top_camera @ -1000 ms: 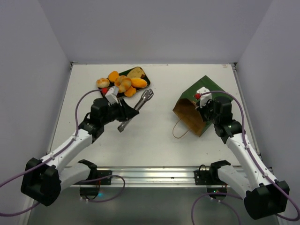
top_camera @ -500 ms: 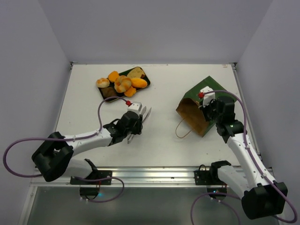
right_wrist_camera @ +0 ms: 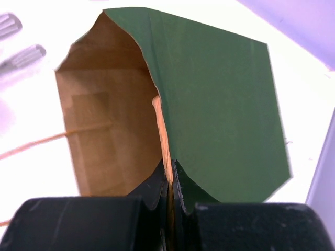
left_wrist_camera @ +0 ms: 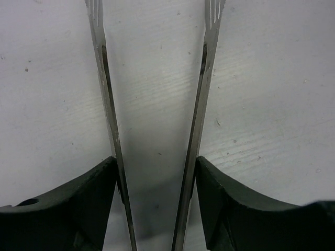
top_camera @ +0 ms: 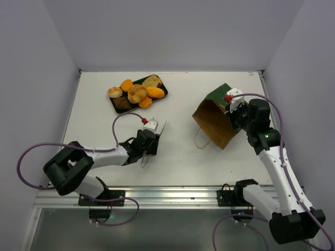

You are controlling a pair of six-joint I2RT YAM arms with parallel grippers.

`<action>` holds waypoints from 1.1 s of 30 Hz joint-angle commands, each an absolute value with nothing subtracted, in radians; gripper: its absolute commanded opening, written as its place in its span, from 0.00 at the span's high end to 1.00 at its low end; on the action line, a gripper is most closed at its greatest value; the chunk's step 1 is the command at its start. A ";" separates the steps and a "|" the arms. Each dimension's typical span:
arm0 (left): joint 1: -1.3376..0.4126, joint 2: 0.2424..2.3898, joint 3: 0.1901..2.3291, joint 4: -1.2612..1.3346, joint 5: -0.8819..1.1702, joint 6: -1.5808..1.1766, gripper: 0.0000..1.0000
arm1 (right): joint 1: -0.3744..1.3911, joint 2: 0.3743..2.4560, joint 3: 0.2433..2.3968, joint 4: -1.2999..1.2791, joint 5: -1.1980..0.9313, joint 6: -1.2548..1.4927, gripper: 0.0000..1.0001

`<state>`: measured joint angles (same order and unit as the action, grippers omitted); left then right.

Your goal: Take the fake bread out of the paper bag

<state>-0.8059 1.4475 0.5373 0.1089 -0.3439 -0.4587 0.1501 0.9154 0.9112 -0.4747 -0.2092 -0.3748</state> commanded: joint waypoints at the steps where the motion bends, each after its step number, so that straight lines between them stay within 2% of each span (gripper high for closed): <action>1: -0.808 1.436 0.515 0.192 -0.364 -0.437 0.35 | 0.147 0.931 1.037 -0.503 -0.216 -0.341 1.00; 4: -0.808 1.396 0.500 0.186 -0.370 -0.433 0.21 | 0.147 0.959 1.123 -0.515 -0.192 -0.281 1.00; 5: -0.808 1.372 0.500 0.180 -0.380 -0.433 0.20 | 0.146 0.966 1.144 -0.515 -0.181 -0.262 1.00; 6: -0.808 1.359 0.499 0.173 -0.387 -0.436 0.06 | 0.144 0.976 1.188 -0.515 -0.170 -0.221 1.00; 7: -0.808 1.345 0.499 0.157 -0.391 -0.437 0.04 | 0.146 0.998 1.209 -0.514 -0.143 -0.194 1.00; 14: -0.808 1.128 0.483 0.063 -0.416 -0.460 0.00 | 0.106 1.159 1.315 -0.500 -0.017 0.070 1.00; 16: -0.808 1.083 0.483 0.031 -0.407 -0.466 0.00 | 0.078 1.213 1.316 -0.488 -0.023 0.127 1.00; 23: -0.808 0.879 0.486 -0.069 -0.385 -0.476 0.00 | 0.008 1.482 1.407 -0.491 -0.129 0.187 0.91; 26: -0.808 0.815 0.497 -0.112 -0.390 -0.476 0.00 | -0.061 1.528 1.434 -0.489 -0.150 0.201 0.85; 29: -0.807 0.773 0.503 -0.136 -0.390 -0.472 0.00 | -0.116 1.539 1.439 -0.488 -0.195 0.206 0.73; 32: -0.807 0.759 0.515 -0.147 -0.384 -0.468 0.00 | -0.143 1.531 1.440 -0.485 -0.251 0.175 0.54; 33: -0.807 0.759 0.525 -0.149 -0.379 -0.465 0.01 | -0.144 1.526 1.443 -0.483 -0.264 0.163 0.40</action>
